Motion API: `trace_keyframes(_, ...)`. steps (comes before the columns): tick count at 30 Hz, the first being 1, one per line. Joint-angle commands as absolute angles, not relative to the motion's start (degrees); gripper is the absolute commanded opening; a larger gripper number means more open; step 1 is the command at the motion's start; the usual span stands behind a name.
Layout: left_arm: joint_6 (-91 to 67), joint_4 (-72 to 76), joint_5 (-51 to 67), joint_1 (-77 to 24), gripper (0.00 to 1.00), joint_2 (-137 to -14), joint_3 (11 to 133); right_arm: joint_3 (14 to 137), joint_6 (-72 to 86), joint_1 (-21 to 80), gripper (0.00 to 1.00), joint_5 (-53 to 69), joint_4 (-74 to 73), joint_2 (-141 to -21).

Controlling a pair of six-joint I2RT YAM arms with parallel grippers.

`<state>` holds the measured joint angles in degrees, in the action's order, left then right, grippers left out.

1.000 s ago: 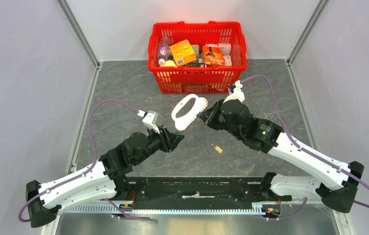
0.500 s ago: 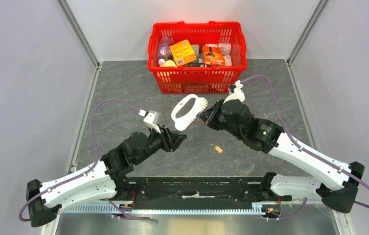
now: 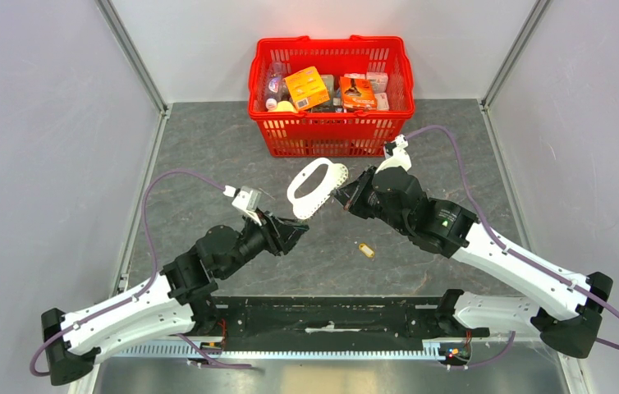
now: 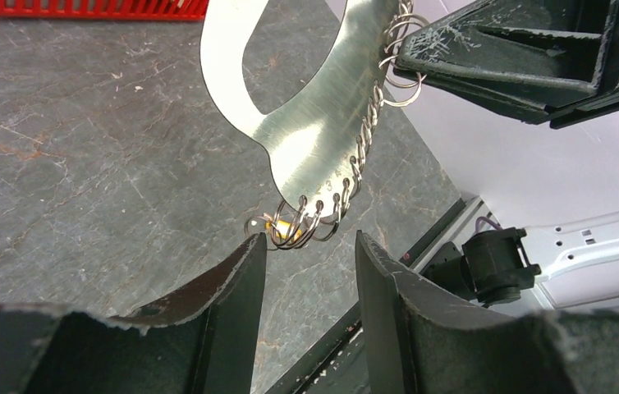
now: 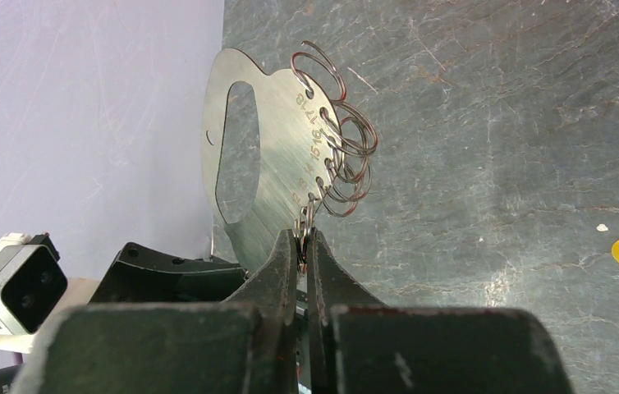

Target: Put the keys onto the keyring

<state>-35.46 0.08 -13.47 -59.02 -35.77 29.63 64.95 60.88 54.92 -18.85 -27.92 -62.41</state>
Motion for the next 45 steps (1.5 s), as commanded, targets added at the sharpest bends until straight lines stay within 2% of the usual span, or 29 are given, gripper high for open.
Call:
trace_keyframes(1, -32.5, 1.5, -15.8, -59.3, 0.49, -34.2, 29.5, 67.9, 61.3, 55.1, 0.02, -18.9, -25.5, -60.9)
trace_keyframes(10, -32.3, 1.2, -16.0, -59.3, 0.41, -33.2, 29.0, 68.0, 61.5, 55.1, 0.01, -18.1, -25.0, -61.3)
trace_keyframes(31, -32.6, 0.4, -16.3, -59.3, 0.32, -33.4, 29.7, 66.8, 61.7, 55.2, 0.0, -18.2, -24.5, -60.7)
trace_keyframes(39, -35.8, -7.4, -14.7, -59.3, 0.45, -29.0, 30.8, 67.1, 61.5, 55.1, 0.0, -19.6, -25.3, -60.1)
trace_keyframes(45, -39.9, -8.1, -11.9, -59.3, 0.46, -25.3, 28.2, 67.1, 61.5, 55.2, 0.0, -19.5, -25.1, -60.6)
